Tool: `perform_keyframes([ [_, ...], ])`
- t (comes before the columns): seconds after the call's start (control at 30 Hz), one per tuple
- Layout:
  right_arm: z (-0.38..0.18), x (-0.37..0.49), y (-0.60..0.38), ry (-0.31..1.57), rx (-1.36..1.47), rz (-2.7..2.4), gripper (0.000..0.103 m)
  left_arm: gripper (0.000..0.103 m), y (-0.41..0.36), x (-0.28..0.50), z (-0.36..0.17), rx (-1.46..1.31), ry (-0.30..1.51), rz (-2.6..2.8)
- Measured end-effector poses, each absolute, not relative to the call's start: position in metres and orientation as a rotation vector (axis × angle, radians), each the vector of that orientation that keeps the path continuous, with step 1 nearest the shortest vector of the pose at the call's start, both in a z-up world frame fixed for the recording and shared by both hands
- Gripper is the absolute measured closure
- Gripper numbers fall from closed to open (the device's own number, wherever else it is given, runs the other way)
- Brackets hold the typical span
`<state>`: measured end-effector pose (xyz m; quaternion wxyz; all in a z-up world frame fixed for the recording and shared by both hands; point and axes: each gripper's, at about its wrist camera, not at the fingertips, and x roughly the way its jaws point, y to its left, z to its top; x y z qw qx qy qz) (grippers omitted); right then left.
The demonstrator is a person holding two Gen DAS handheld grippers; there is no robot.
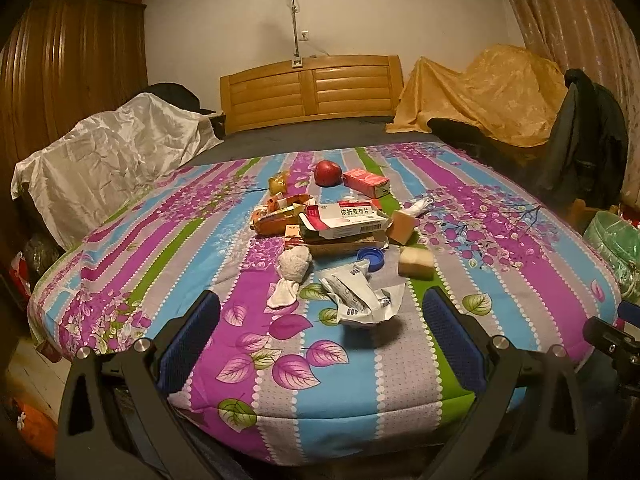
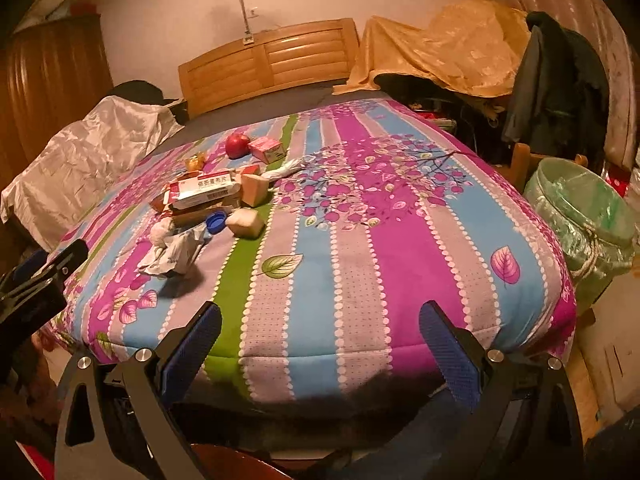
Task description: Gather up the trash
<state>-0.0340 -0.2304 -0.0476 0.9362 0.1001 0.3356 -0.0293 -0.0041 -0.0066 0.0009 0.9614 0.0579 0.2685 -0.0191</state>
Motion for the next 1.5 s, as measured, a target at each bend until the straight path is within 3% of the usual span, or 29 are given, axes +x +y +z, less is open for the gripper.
perform_keyframes([
  [1.5,-0.059,-0.028,-0.239,0.735,0.224,-0.115,0.004,0.005,0.000,0.001,-0.004,0.118,0.569,0.005],
])
